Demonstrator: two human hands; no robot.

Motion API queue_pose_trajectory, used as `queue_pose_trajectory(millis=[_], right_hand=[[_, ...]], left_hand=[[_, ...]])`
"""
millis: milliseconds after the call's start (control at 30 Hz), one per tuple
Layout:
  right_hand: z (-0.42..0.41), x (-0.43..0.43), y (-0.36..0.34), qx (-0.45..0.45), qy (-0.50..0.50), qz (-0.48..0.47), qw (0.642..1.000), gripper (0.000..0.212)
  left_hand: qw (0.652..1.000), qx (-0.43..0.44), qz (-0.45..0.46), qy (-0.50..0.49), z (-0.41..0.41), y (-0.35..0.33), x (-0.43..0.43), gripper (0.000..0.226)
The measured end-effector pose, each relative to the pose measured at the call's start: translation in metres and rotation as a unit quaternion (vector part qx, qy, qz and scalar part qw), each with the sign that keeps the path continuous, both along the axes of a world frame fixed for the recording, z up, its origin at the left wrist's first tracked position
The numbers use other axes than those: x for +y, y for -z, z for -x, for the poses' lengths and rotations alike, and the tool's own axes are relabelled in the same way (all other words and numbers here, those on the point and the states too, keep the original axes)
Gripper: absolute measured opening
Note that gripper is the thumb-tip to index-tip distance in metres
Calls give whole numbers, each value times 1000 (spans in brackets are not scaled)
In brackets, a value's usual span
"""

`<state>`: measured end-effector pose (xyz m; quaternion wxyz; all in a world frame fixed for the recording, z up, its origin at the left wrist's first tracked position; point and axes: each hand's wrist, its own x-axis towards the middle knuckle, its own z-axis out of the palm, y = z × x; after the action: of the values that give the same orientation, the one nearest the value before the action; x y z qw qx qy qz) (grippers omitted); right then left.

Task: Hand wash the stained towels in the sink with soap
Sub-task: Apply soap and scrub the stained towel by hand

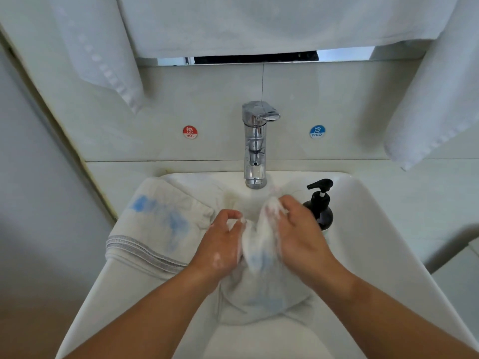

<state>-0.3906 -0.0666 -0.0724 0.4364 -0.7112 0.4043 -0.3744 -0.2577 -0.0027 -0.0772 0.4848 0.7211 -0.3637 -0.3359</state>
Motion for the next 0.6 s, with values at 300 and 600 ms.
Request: queue_pose_trajectory(millis=[300,600], right_hand=[[15,-14,-4,-79,38,-279,956,25],[11,-13,-4,-47,21,-243,969,11]], left_hand=[[971,232,42,37,1,-1,4,49],[995,-64,78,13,-5,-1,8,29]])
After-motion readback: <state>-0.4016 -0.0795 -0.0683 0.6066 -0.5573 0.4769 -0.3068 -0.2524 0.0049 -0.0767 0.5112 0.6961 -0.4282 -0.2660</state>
